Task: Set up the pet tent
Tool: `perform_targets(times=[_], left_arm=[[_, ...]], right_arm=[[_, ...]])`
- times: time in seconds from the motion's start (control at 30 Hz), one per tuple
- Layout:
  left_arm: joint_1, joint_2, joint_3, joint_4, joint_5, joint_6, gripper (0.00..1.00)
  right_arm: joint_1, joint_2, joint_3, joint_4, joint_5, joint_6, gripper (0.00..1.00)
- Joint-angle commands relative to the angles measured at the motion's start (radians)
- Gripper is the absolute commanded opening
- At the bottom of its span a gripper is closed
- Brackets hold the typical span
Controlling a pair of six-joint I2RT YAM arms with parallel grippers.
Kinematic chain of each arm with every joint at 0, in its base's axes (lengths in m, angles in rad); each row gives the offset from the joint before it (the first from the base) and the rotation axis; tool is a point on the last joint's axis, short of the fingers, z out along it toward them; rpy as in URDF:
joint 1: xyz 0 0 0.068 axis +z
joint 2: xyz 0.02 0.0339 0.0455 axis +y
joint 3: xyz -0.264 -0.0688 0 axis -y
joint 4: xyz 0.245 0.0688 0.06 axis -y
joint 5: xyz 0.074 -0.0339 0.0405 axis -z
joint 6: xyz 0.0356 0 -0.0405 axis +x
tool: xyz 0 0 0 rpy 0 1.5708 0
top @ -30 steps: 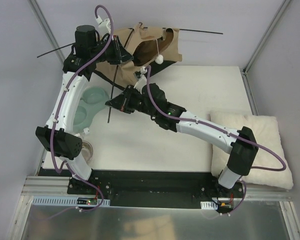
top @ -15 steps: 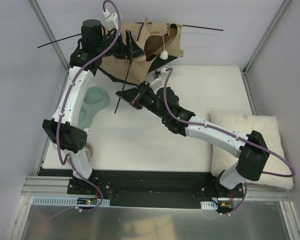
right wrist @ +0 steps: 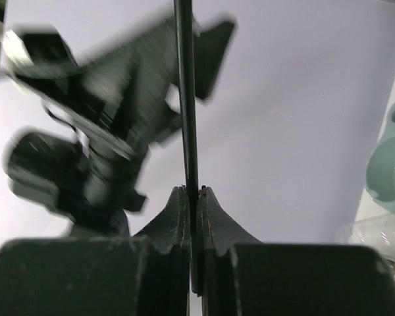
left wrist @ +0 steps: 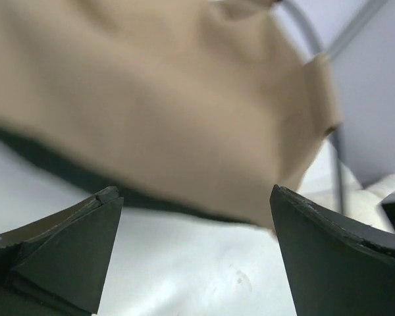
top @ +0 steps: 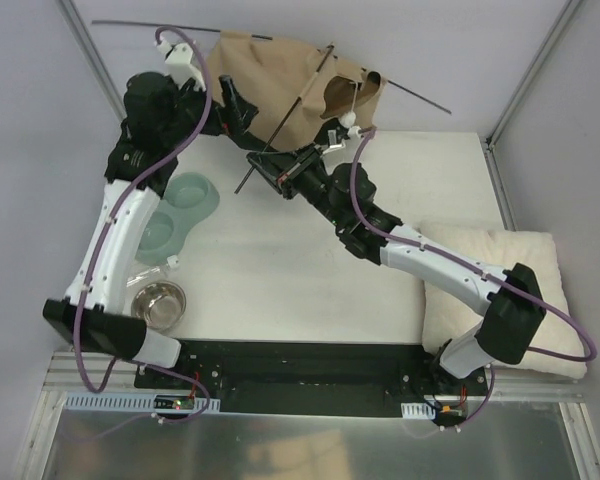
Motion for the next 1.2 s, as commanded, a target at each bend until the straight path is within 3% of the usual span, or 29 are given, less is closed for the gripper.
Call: perform_targets(times=[0.0, 0.1, 0.2, 0.4, 0.5, 0.7, 0.83, 1.17], left_arm=[[0.066, -0.266, -0.322, 0.203, -0.265, -0.034, 0.99], [0.099, -0.410, -0.534, 0.337, -0.272, -0.028, 0.99], [0.099, -0.518, -0.700, 0.442, -0.174, 0.004, 0.99], [0.096, -0.578, -0.993, 0.838, 0.050, -0.020, 0.99], [0.071, -0.546, -1.033, 0.947, 0.110, -0.020, 0.95], [-0.125, -0.490, -1.097, 1.105, -0.005, 0.188, 0.96], [-0.223, -0.418, -1.143, 1.308, -0.043, 0.320, 0.95], [-0.338, -0.219, -1.101, 1.524, -0.095, 0.599, 0.92]], right_arm=[[-0.038, -0.018, 0.080, -0.021, 0.064, 0.076, 0.00], [-0.044, -0.009, 0.115, -0.046, 0.058, 0.098, 0.00], [-0.044, -0.010, 0.154, -0.096, 0.069, 0.105, 0.00], [-0.047, -0.004, 0.219, -0.162, 0.082, 0.099, 0.00], [-0.047, 0.002, 0.236, -0.170, 0.096, 0.095, 0.00], [-0.047, 0.008, 0.255, -0.181, 0.115, 0.107, 0.00], [-0.047, 0.018, 0.272, -0.192, 0.121, 0.116, 0.00], [-0.049, 0.033, 0.296, -0.210, 0.125, 0.131, 0.00]])
